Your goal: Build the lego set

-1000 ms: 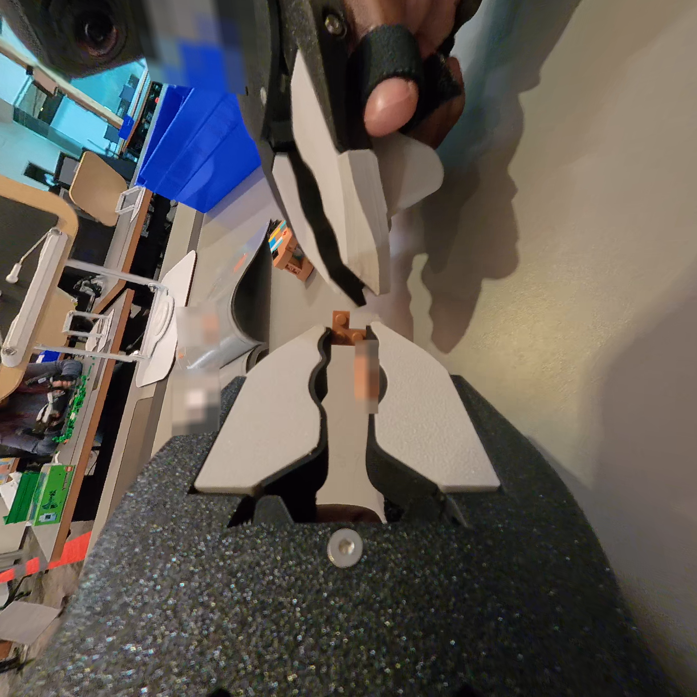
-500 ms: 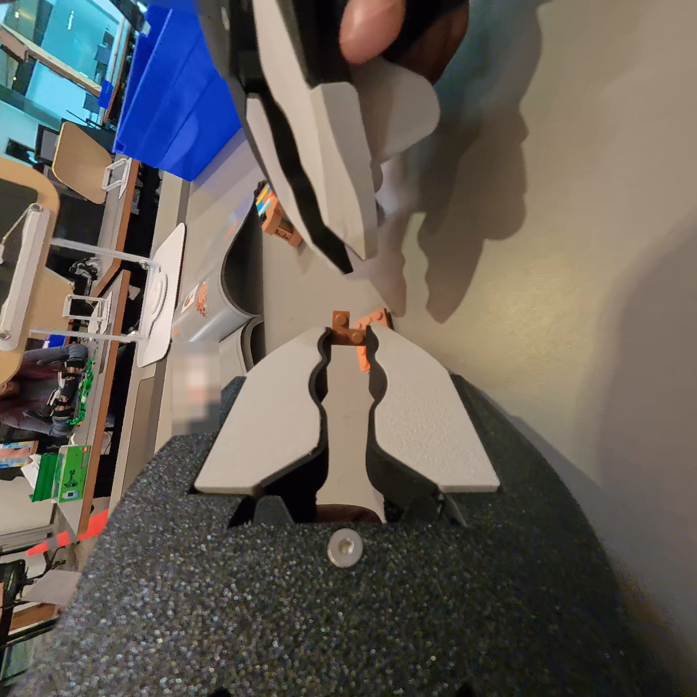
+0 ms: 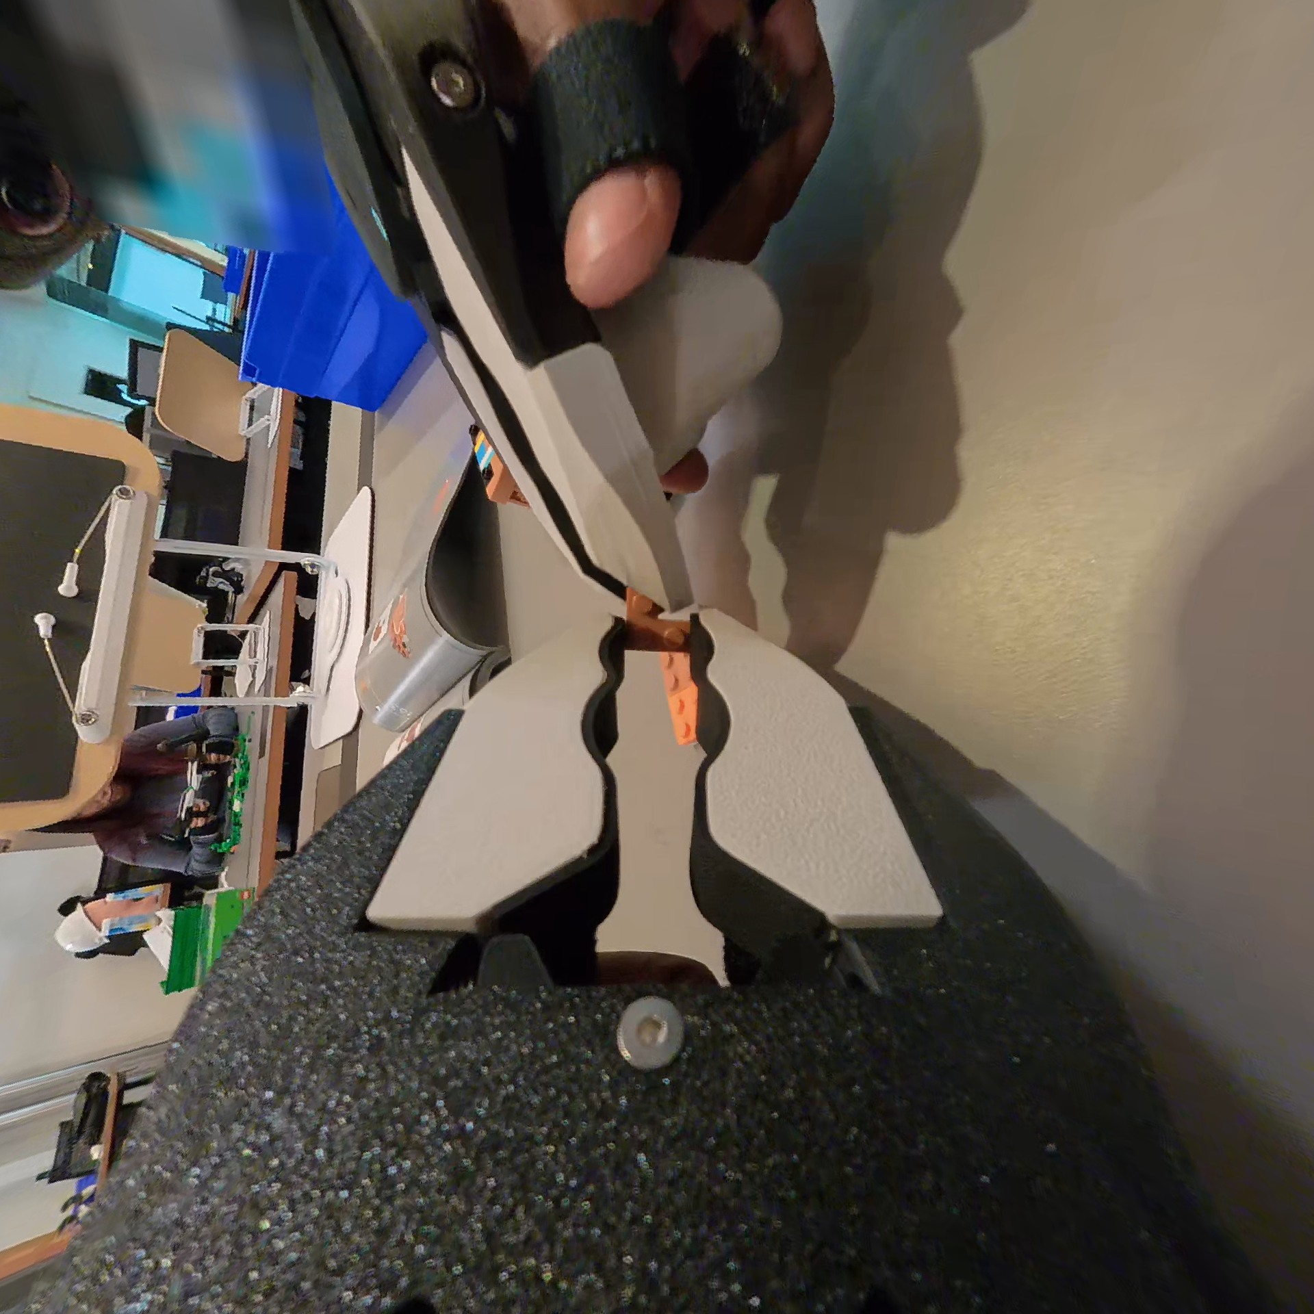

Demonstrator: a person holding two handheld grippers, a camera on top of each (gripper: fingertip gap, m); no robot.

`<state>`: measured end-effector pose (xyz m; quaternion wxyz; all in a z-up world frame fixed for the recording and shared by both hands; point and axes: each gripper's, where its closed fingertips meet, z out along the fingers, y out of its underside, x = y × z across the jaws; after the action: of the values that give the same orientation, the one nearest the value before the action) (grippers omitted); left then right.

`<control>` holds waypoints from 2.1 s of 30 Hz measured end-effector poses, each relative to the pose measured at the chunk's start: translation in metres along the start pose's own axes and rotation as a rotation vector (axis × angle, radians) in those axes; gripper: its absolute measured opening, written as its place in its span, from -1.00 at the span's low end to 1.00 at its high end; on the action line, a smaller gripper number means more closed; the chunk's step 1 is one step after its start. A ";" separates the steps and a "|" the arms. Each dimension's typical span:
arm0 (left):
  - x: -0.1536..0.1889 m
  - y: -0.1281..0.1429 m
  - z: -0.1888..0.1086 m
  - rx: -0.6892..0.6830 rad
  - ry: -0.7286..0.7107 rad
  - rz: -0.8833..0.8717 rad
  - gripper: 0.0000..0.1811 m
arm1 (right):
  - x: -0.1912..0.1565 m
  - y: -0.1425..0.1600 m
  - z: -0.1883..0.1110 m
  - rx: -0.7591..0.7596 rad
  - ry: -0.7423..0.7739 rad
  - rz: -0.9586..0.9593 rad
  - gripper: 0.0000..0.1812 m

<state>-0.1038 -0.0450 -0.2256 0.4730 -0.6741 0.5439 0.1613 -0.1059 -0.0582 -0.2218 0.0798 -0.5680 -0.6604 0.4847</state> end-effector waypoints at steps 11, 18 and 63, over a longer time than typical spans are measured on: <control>-0.019 0.002 -0.009 0.034 -0.071 -0.175 -0.68 | 0.005 -0.012 -0.006 0.111 -0.006 0.089 -0.95; -0.037 -0.010 -0.018 0.164 -0.060 -0.507 -0.71 | 0.017 -0.035 -0.022 0.348 -0.059 0.343 -0.95; 0.014 0.032 0.004 -0.128 0.261 -0.265 -0.90 | 0.020 -0.003 -0.014 -0.008 0.152 -0.198 -0.66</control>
<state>-0.1258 -0.0485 -0.2528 0.3718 -0.7836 0.4959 0.0431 -0.1050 -0.0338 -0.2211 0.1748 -0.5353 -0.7073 0.4274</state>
